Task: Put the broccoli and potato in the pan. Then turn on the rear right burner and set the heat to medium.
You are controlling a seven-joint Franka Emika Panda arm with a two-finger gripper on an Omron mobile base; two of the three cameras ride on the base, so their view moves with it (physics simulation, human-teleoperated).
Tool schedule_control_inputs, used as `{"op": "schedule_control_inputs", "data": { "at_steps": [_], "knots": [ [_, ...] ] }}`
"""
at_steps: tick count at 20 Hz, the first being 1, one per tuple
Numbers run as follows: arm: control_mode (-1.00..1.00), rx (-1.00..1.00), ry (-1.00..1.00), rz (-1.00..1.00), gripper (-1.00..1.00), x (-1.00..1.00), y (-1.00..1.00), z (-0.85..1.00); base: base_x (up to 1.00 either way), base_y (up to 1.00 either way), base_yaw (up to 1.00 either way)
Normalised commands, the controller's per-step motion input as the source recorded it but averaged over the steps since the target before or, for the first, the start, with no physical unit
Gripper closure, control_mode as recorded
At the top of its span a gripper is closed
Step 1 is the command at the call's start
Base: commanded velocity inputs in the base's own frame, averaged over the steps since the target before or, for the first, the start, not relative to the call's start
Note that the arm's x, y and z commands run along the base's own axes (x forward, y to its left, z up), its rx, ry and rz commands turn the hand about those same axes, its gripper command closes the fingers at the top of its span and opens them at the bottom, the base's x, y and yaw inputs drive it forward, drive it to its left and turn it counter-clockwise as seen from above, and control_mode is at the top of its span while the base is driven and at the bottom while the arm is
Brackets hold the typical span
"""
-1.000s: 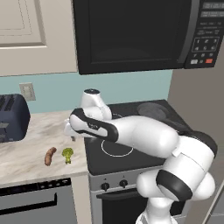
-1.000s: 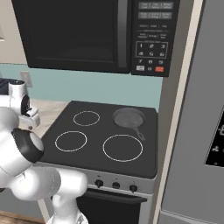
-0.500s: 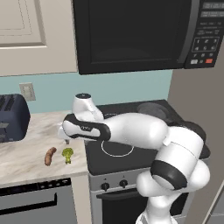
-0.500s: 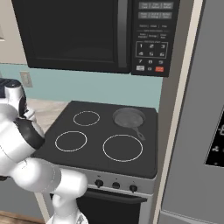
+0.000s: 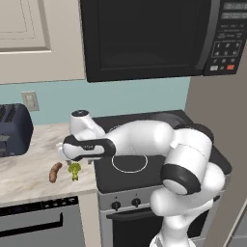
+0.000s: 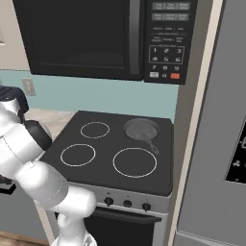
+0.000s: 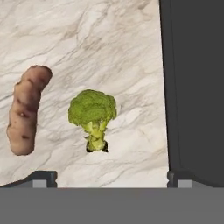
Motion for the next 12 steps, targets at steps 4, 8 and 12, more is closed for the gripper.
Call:
{"op": "schedule_control_inputs", "data": {
  "at_steps": [4,8,12],
  "knots": [
    [-1.00,-0.05,0.00,0.00,-1.00,0.16,0.22,-0.14,0.00,0.00,0.00],
    [-1.00,0.00,0.00,0.00,-1.00,0.22,0.14,-0.24,0.00,0.00,0.00],
    [-1.00,0.00,0.00,0.00,-1.00,0.25,0.04,-0.18,0.00,0.00,0.00]
  ]
}}
